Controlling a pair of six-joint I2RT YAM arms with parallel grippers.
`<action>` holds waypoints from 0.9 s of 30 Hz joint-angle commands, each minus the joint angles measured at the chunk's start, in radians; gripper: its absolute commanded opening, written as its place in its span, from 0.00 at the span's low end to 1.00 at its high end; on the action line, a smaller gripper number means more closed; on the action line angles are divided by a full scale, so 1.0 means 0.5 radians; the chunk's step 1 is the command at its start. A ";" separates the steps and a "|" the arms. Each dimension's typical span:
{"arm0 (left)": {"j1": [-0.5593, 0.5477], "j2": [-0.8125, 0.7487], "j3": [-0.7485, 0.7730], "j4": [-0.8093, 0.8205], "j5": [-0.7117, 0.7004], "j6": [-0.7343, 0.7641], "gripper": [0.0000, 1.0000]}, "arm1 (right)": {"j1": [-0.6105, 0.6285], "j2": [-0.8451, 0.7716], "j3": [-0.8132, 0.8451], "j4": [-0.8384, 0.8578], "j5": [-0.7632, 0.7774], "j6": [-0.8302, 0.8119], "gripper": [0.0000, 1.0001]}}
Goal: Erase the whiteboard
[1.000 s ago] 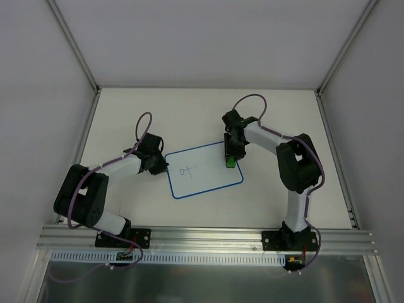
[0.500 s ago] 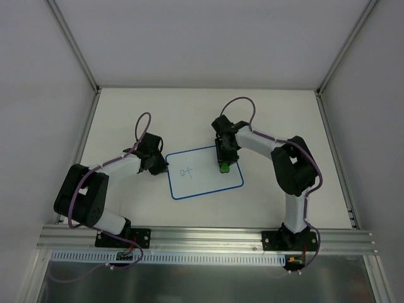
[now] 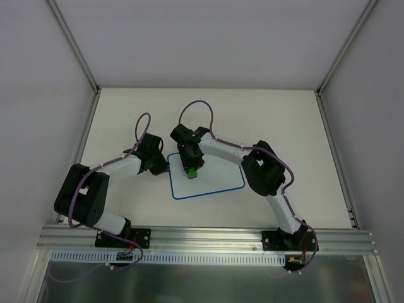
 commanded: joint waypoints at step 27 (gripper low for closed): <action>-0.207 0.254 0.082 0.134 0.219 -0.187 0.00 | -0.099 -0.007 -0.196 -0.154 -0.056 0.133 0.00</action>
